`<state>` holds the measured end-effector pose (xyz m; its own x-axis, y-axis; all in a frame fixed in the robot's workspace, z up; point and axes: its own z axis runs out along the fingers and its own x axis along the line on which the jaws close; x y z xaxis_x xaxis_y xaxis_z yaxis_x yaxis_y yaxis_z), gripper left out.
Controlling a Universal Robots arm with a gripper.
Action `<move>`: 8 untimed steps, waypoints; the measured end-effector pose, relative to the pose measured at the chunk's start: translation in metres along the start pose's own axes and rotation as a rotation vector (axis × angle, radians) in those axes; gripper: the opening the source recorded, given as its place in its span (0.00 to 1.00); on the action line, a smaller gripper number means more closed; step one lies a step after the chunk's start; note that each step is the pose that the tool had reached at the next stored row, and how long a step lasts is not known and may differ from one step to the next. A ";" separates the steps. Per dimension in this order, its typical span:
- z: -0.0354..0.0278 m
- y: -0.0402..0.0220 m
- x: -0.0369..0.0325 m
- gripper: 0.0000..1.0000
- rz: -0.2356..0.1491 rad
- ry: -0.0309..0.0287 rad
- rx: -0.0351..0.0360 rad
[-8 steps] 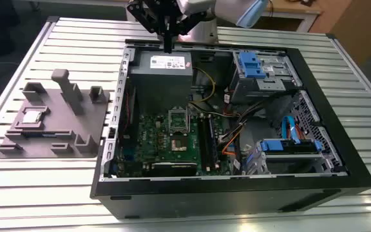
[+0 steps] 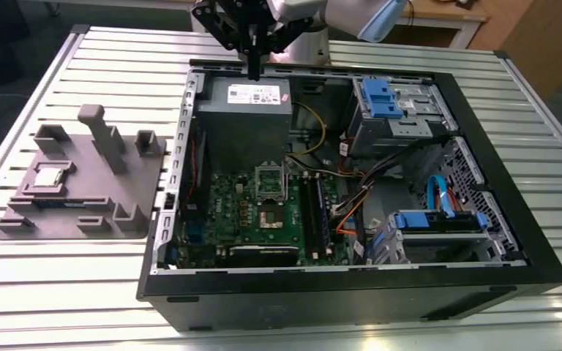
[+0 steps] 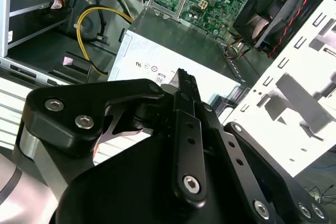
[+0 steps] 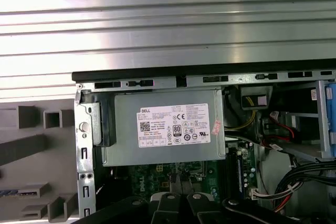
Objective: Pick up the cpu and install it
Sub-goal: 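Reach for the cpu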
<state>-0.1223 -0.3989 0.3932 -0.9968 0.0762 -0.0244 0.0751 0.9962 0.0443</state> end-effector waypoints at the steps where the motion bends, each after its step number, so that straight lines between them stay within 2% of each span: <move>1: 0.0000 -0.0001 0.0006 0.11 0.000 0.0000 0.0000; 8: 0.0000 -0.0001 0.0019 0.11 0.000 0.0000 0.0000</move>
<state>-0.1242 -0.3989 0.3932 -0.9968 0.0762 -0.0245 0.0750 0.9962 0.0443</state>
